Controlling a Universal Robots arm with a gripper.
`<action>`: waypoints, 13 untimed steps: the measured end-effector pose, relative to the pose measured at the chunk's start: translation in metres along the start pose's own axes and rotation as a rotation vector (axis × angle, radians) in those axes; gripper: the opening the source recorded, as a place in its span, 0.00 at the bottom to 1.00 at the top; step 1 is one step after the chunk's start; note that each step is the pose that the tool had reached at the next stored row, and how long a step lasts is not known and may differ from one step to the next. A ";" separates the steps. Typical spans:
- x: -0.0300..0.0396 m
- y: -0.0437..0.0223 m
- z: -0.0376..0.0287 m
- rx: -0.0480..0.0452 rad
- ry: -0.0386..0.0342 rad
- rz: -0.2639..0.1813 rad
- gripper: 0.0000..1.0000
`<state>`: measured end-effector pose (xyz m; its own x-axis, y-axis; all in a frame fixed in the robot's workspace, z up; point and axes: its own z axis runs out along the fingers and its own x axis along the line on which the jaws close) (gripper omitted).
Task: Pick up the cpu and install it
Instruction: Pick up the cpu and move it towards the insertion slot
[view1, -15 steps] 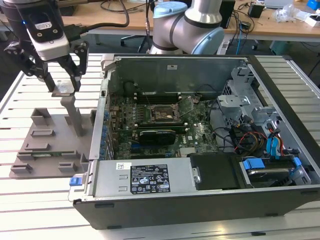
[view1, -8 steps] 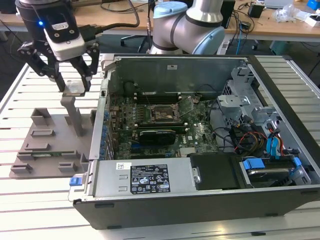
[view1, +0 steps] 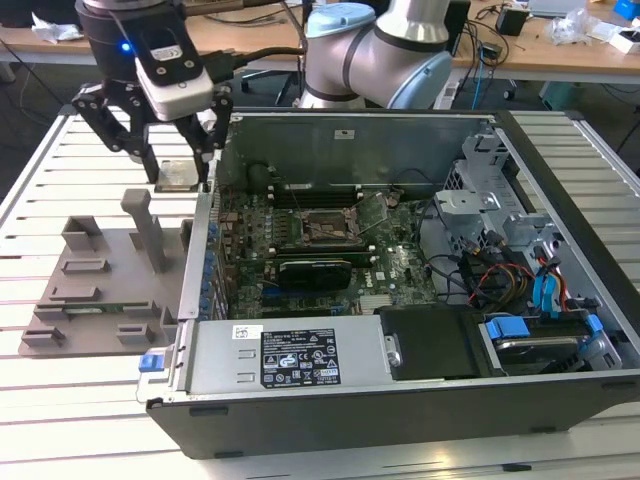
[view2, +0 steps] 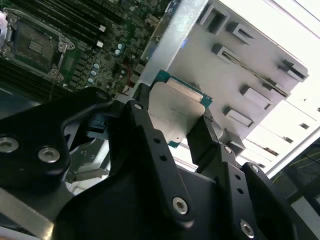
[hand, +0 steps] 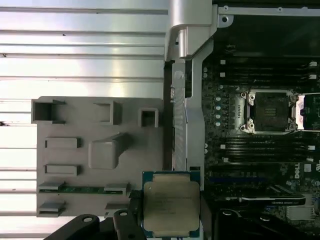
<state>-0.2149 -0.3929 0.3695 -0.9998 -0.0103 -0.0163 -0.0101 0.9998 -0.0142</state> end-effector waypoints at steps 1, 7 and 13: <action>-0.0031 0.0000 0.0001 0.0000 0.0003 0.000 0.55; -0.0195 0.0001 0.0008 -0.0002 0.0018 0.000 0.55; -0.0288 0.0000 0.0010 0.0000 0.0021 0.000 0.55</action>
<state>-0.1861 -0.3926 0.3690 -0.9998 -0.0103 -0.0142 -0.0101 0.9998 -0.0141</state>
